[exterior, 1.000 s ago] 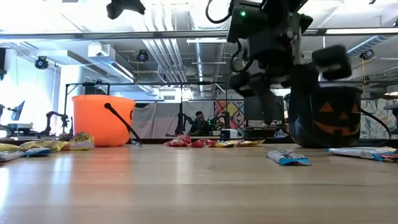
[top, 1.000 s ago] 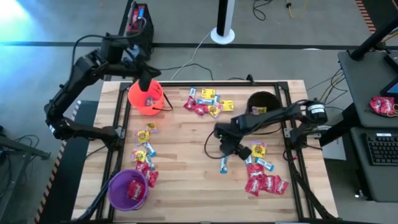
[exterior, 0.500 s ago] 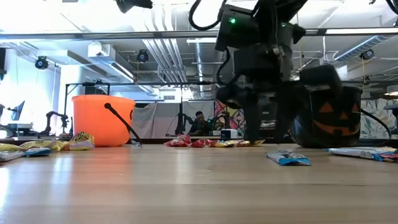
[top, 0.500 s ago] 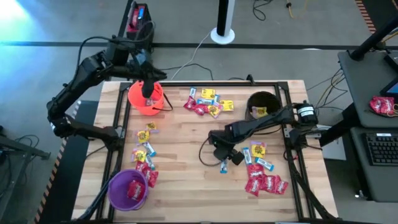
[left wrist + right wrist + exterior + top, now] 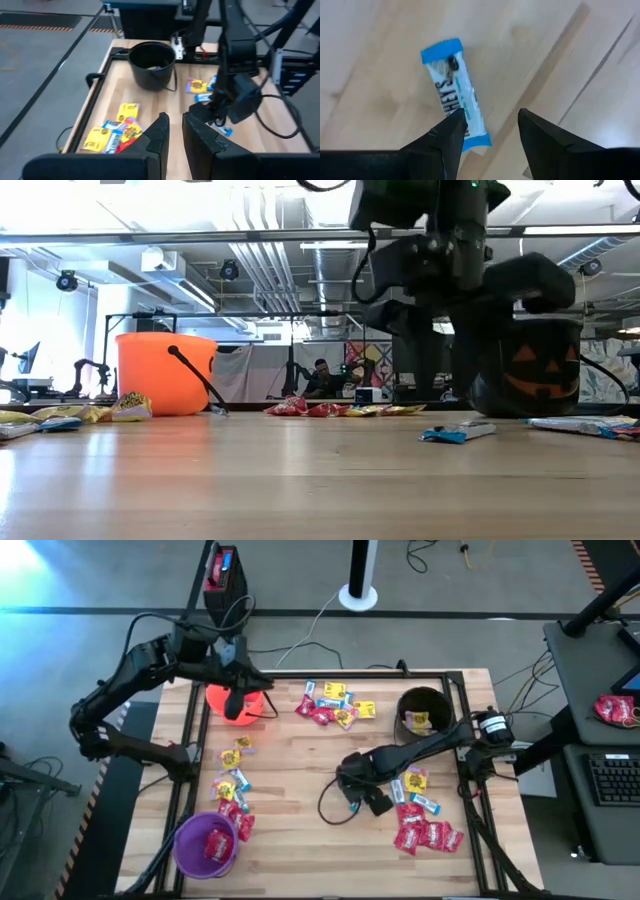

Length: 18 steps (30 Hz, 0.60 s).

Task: Sort candy by brand, put in halloween buckets
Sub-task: Put the white chocolate bar into the orange bucket

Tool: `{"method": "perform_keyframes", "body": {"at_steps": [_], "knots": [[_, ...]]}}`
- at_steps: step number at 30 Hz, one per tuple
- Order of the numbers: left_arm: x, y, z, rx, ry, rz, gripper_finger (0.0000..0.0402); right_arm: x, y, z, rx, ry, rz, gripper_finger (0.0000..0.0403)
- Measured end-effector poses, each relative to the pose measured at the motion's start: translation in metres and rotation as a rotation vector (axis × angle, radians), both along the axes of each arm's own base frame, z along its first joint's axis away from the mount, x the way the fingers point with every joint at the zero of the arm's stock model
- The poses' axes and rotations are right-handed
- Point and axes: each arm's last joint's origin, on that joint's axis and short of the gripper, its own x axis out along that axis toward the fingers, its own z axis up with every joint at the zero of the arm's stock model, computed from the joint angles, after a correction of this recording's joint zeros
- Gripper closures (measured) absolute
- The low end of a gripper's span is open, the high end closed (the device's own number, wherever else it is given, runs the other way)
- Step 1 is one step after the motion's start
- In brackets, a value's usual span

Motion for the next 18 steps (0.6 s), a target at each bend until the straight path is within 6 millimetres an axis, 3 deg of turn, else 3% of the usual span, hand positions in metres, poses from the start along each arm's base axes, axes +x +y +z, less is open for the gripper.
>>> {"method": "perform_keyframes", "body": {"at_steps": [11,18], "knots": [[0.014,-0.038,-0.008,0.002,0.004,-0.103,0.0364,-0.002,0.013,-0.017,-0.004,0.029,-0.031,0.0235],[0.024,-0.043,-0.026,0.106,0.046,-0.103,0.0364,0.0,0.013,-0.043,-0.028,0.105,-0.04,0.0246]]}}
